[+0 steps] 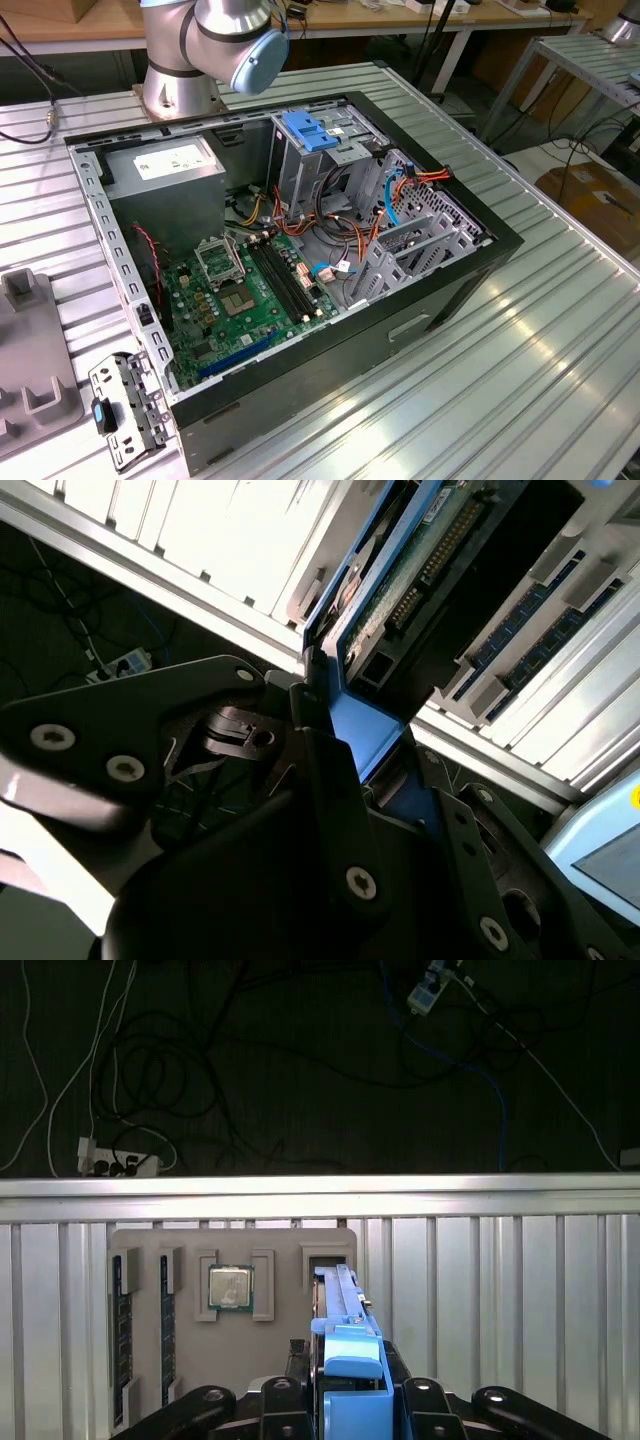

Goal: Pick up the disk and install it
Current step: 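Pick up the disk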

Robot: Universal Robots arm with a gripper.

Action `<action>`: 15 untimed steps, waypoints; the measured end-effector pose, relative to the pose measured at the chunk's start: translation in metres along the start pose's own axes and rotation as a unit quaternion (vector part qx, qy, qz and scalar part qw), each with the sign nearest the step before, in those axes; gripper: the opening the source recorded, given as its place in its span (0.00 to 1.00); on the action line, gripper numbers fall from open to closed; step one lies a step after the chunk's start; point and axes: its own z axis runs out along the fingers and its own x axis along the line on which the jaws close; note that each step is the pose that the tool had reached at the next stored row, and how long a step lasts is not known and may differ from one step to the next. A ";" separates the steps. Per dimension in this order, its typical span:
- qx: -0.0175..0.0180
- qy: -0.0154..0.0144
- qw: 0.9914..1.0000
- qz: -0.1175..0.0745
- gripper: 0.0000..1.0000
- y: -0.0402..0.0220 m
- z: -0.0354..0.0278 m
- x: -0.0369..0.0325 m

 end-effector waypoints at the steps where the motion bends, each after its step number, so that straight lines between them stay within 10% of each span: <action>1: 0.000 0.000 1.000 0.000 0.37 0.0000 -0.0001 0.0000; 9: 0.000 0.000 1.000 0.000 0.37 0.0000 -0.0027 -0.0001; 15: 0.000 0.000 1.000 0.000 0.37 -0.0001 -0.0210 -0.0007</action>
